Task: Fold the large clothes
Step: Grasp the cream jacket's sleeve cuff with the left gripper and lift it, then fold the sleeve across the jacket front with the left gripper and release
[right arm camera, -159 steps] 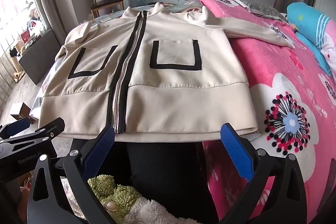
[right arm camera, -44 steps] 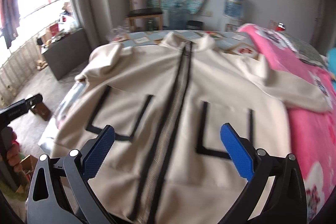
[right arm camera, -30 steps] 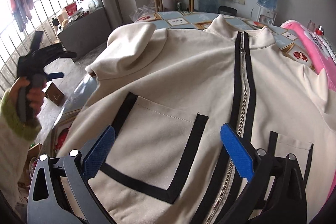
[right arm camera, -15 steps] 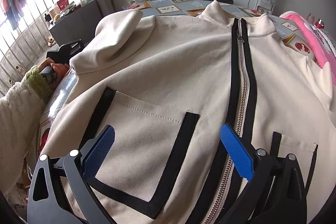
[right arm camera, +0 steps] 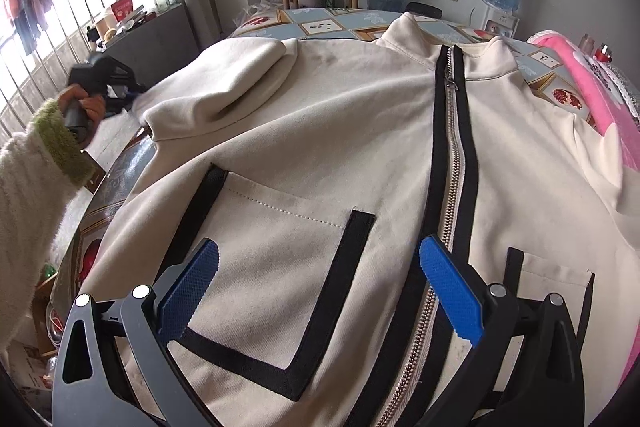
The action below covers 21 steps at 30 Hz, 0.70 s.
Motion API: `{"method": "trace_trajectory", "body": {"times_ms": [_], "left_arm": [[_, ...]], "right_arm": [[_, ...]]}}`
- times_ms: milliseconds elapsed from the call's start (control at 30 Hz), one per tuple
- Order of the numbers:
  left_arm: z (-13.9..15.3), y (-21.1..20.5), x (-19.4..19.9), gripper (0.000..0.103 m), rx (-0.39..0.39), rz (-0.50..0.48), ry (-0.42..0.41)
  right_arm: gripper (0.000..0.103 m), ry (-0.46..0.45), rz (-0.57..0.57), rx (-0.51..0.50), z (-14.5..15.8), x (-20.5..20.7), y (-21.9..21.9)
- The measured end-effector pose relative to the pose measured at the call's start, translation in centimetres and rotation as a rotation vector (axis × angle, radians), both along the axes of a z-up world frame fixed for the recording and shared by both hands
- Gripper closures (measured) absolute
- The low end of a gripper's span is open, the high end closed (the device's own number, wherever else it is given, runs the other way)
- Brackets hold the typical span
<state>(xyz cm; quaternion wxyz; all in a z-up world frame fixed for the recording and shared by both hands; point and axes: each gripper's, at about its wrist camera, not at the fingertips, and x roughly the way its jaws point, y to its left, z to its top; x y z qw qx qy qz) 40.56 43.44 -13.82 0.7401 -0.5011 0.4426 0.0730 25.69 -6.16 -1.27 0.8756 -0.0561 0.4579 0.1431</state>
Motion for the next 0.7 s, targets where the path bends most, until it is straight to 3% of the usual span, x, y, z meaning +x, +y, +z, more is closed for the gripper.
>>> {"method": "trace_trajectory", "body": {"times_ms": [133,267,367,433,500,600,700], "left_arm": [[10.5,-2.4,-1.3,0.101,0.208,-0.114,-0.160],[22.0,-11.7,-4.7,0.101,0.393,-0.372,-0.409],[26.5,-20.6,-7.8,0.101,0.508,-0.604,-0.513],[27.0,-27.0,-10.0,0.101,0.550,-0.785,-0.541],[25.8,-31.2,-11.4,0.100,0.543,-0.906,-0.531],[20.7,-36.3,-13.5,0.097,0.587,-1.030,-0.454],[15.5,-38.7,-16.0,0.087,0.635,-1.095,-0.339]], "right_arm": [[0.005,-0.010,-0.038,0.024,0.5,-0.3,-1.4],[0.005,-0.031,-0.103,0.027,1.7,-0.7,-4.1],[0.005,-0.064,-0.168,0.018,2.6,-1.4,-6.6],[0.005,-0.073,-0.228,0.029,3.0,-2.1,-8.8],[0.005,-0.074,-0.281,0.032,3.1,-2.8,-10.7],[0.005,-0.068,-0.335,0.030,3.2,-3.8,-13.3],[0.005,-0.057,-0.365,0.029,3.3,-4.9,-15.5]]}}
